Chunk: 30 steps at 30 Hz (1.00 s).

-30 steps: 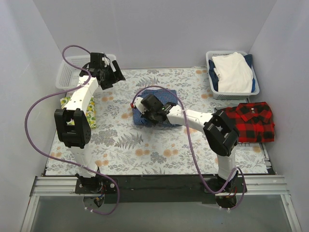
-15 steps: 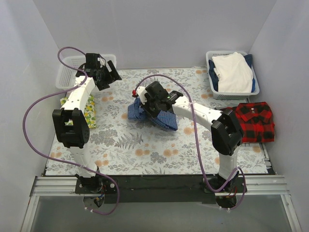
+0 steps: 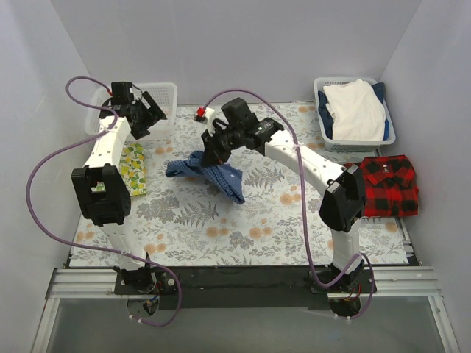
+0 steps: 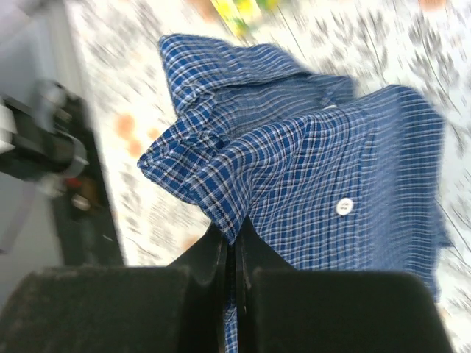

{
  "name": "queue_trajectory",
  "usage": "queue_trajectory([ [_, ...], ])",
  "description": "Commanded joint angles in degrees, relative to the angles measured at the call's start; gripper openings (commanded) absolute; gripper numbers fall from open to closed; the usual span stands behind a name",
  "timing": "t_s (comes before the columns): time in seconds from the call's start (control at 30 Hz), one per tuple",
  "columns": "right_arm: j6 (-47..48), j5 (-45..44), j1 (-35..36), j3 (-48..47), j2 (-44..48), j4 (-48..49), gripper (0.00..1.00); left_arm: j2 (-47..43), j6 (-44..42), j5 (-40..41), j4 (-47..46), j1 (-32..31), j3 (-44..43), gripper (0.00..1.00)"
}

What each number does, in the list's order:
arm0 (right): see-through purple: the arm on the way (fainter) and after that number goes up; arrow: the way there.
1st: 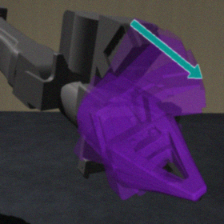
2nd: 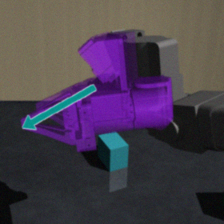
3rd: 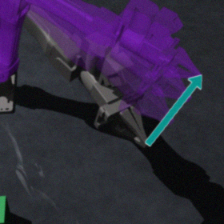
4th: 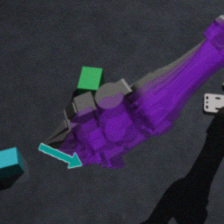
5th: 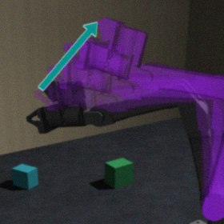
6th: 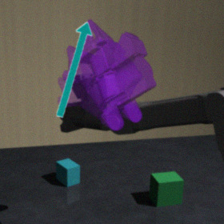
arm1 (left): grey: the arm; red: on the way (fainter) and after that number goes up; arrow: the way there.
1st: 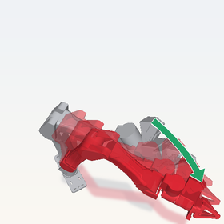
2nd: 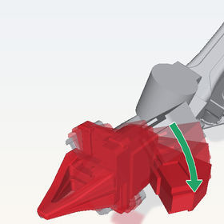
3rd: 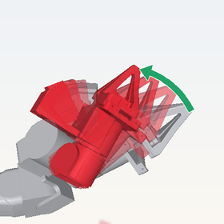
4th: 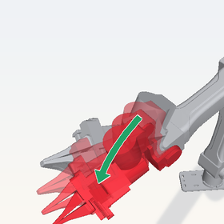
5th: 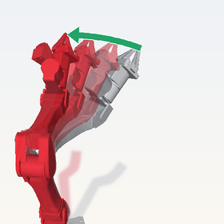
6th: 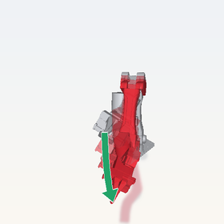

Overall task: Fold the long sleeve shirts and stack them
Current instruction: Fold the shirt

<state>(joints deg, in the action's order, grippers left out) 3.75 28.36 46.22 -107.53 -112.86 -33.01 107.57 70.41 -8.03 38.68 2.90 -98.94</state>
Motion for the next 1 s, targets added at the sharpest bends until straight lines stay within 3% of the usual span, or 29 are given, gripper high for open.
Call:
queue_trajectory([
  [0.0, -14.80, 18.62, -6.21, 2.97, 4.30, 10.05, 0.01, -3.42, 1.04, 1.35, 0.96, 1.32, -0.29, 0.82],
  [0.13, -32.64, 22.00, -13.68, 22.59, 8.35, 34.88, 0.01, -3.77, 0.87, 2.58, 1.40, 1.50, -0.38, 0.82],
  [0.2, -38.80, 21.83, -17.38, 28.14, 7.57, 39.06, 0.01, -3.94, 0.78, 2.85, 1.40, 1.67, -0.47, 0.82],
  [0.4, -41.97, 15.60, -23.18, 38.44, 3.35, 41.37, 0.01, -4.65, 0.52, 1.44, 1.05, 1.67, 0.41, 0.82],
  [0.67, -39.53, 11.37, -28.98, 34.50, -3.32, 40.06, 0.01, -5.26, -0.54, -3.91, -0.53, 1.67, 2.69, 0.82],
  [0.97, -26.01, 0.74, -34.08, 17.98, -9.83, 20.11, 0.04, -6.49, -2.03, -10.33, -2.20, 1.24, 7.00, 0.81],
])
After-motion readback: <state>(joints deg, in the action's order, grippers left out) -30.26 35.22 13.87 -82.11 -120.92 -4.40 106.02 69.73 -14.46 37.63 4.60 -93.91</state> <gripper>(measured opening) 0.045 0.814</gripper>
